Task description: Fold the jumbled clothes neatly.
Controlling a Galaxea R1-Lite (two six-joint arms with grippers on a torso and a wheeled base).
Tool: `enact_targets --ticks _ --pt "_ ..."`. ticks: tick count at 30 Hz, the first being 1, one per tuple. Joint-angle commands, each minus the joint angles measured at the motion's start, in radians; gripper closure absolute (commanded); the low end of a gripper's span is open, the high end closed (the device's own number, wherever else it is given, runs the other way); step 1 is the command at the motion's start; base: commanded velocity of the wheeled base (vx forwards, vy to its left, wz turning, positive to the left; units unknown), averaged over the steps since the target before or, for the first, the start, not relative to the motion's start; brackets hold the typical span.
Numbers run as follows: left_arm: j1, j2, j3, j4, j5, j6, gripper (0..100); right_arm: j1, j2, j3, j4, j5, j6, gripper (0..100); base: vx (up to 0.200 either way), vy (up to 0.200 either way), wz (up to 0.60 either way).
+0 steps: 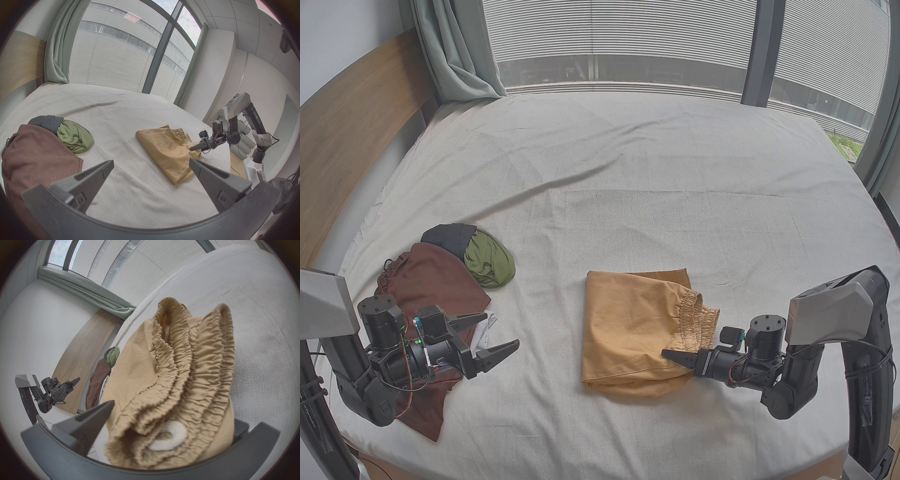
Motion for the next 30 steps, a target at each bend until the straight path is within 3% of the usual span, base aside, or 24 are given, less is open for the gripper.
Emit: enact_targets --ticks 1,15,22,30 --pt "0.0 0.003 0.0 -0.001 0.0 0.0 0 0.002 0.001 0.002 -0.001 0.001 0.0 100 0.0 0.0 0.0" --pt "-0.002 -0.001 0.001 -0.001 0.002 0.001 0 0.018 -0.008 0.028 -0.002 0.0 0.003 100 0.0 0.0 0.0" --pt "-0.011 -0.001 0.001 -0.001 -0.003 0.001 0 0.024 -0.104 0.057 -0.001 0.001 0.003 100 0.0 0.0 0.0" --pt "-0.015 0.002 0.006 -0.001 -0.003 0.001 0 0.084 -0.216 0.059 0.001 0.003 0.003 100 0.0 0.0 0.0"
